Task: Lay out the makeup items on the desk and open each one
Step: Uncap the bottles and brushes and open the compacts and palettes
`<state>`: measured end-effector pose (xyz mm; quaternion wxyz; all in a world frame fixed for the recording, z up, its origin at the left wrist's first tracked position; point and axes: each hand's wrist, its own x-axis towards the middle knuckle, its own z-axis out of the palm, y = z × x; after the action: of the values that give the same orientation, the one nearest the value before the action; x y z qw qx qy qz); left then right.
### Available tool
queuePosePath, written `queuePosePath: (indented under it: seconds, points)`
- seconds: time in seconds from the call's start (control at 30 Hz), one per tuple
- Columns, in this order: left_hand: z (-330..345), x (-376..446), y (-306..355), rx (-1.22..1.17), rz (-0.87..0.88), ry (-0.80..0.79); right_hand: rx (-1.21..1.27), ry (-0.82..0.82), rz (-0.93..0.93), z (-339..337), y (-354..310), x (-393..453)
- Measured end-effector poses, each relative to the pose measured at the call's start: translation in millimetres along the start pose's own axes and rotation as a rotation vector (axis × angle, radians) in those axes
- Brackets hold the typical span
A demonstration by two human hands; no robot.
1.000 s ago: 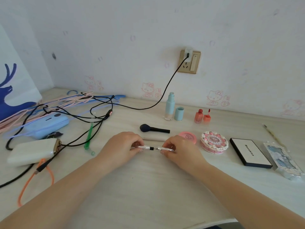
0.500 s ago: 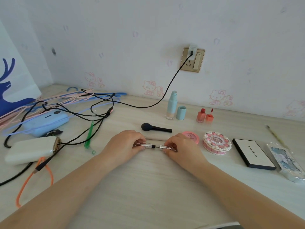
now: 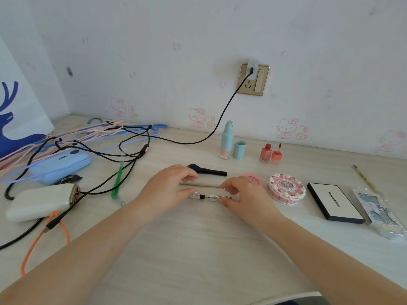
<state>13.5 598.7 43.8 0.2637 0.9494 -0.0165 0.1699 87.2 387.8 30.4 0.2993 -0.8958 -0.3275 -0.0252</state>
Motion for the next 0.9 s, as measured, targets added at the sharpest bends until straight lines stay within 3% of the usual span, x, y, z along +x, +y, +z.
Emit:
queuePosePath:
  seconds: [0.4,0.6,0.9]
  points:
    - [36,53,79,-0.240,0.029,-0.074,0.160,0.178,0.073,-70,40,-25]
    - [86,104,140,-0.291,0.142,-0.178,0.124,0.279,0.183,-132,109,-48]
    - [174,205,229,-0.284,0.232,-0.371,-0.025,0.444,0.488,-229,245,-62]
